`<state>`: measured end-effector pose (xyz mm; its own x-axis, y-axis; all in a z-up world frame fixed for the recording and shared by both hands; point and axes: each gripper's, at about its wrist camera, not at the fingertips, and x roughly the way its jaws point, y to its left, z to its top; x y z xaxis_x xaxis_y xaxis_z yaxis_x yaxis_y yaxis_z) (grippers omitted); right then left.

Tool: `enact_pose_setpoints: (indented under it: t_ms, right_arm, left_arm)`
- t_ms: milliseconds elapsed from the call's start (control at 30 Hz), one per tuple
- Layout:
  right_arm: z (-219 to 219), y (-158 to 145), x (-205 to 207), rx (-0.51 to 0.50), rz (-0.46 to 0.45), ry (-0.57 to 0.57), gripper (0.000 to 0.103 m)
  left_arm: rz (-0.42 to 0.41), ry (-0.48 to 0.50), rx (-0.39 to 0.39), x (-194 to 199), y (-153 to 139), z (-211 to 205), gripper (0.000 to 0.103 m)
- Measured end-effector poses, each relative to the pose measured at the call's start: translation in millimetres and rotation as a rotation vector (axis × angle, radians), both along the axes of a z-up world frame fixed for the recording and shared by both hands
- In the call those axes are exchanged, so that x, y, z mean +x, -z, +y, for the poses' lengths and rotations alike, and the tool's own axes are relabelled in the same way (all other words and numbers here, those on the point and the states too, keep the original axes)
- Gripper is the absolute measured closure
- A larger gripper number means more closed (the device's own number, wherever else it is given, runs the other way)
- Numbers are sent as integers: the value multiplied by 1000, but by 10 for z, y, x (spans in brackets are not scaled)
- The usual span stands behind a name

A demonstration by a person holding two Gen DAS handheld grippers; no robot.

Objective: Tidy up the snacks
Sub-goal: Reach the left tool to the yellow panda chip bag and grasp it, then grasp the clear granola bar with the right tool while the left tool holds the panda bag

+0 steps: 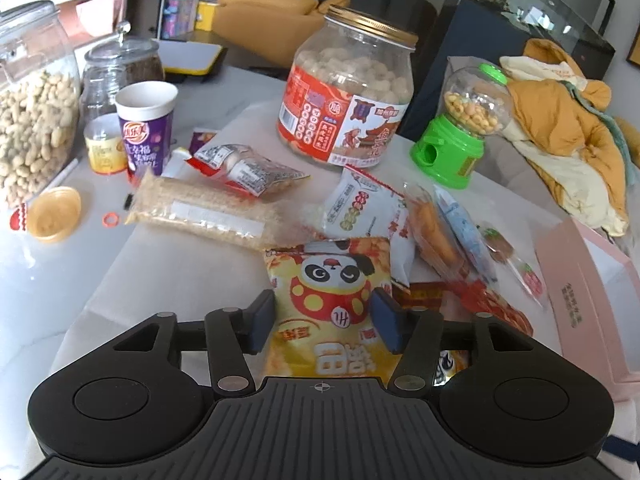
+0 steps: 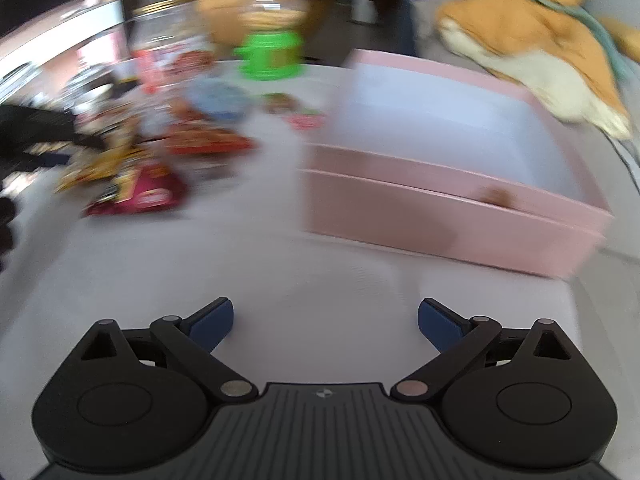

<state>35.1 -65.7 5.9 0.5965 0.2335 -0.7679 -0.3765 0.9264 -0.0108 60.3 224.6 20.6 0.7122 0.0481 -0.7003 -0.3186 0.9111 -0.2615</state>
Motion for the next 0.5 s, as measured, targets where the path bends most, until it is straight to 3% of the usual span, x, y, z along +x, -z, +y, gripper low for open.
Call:
enact_pose_setpoints:
  t_ms: [100, 133, 200, 267, 300, 400, 500]
  right_arm:
    - [258, 2, -85, -23, -20, -82, 4]
    - [323, -3, -107, -26, -19, -99, 4]
    - [400, -23, -110, -17, -10, -130, 4]
    - [426, -34, -112, -4, -11, -153, 4]
    - [420, -39, -155, -3, -23, -161, 4]
    - [437, -136, -249, -39, -95, -186, 4]
    - [517, -306, -268, -52, -138, -227, 4]
  left_arm:
    - [11, 78, 105, 28, 32, -173, 28]
    - [14, 123, 165, 21, 49, -250, 27]
    - [-4, 156, 201, -15, 72, -262, 26]
    - [-23, 168, 155, -56, 63, -147, 30]
    - [-38, 164, 121, -109, 51, -68, 41]
    - [-90, 150, 43, -348, 21, 114, 58]
    - [-124, 142, 16, -659, -15, 254, 62]
